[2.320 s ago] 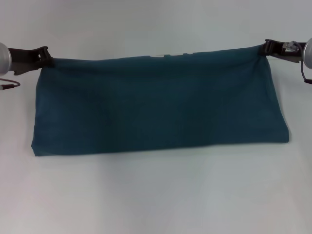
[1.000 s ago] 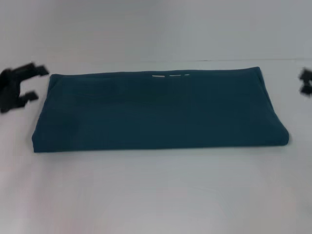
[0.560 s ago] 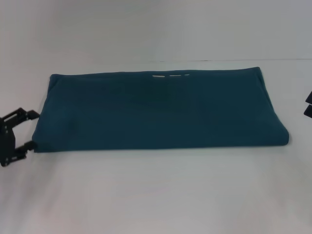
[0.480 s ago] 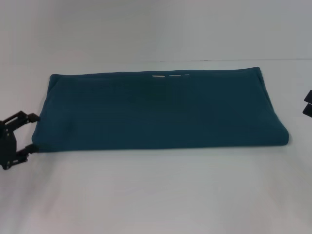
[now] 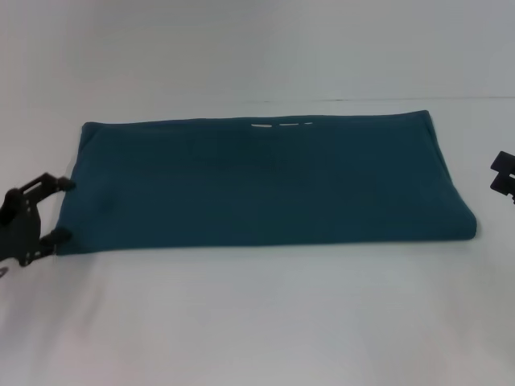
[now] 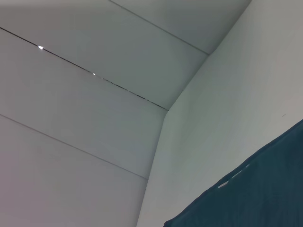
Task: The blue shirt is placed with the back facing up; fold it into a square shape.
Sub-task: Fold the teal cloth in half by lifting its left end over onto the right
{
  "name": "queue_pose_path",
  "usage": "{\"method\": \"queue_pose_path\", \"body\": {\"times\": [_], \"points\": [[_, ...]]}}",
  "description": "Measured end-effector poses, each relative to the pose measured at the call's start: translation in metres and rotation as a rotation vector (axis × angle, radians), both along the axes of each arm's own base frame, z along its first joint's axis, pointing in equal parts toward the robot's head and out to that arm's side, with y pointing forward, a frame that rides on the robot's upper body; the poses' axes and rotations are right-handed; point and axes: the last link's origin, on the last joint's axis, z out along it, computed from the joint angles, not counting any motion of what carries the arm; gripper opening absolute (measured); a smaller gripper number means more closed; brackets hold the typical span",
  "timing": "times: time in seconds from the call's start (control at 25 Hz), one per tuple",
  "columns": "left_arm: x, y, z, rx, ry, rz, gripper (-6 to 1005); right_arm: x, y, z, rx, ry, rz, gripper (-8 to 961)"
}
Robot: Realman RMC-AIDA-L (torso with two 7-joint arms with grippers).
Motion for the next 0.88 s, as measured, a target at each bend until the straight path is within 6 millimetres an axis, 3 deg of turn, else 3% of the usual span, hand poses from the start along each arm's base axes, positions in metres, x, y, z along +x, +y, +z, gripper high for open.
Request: {"method": "queue_pose_path", "body": {"times": [0.24, 0.56, 0.88], "points": [[-0.01, -0.005, -0.004, -0.017, 0.017, 0.038, 891, 0.001, 0.001, 0.0, 0.004, -0.004, -0.008, 642], [-0.007, -0.011, 0.014, -0.034, 0.0, 0.007, 891, 0.002, 0.001, 0.001, 0.004, -0.004, -0.017, 642], [-0.019, -0.021, 0.012, -0.039, -0.011, 0.081, 891, 0.006, 0.001, 0.0, 0.0, -0.018, -0.034, 642]]}}
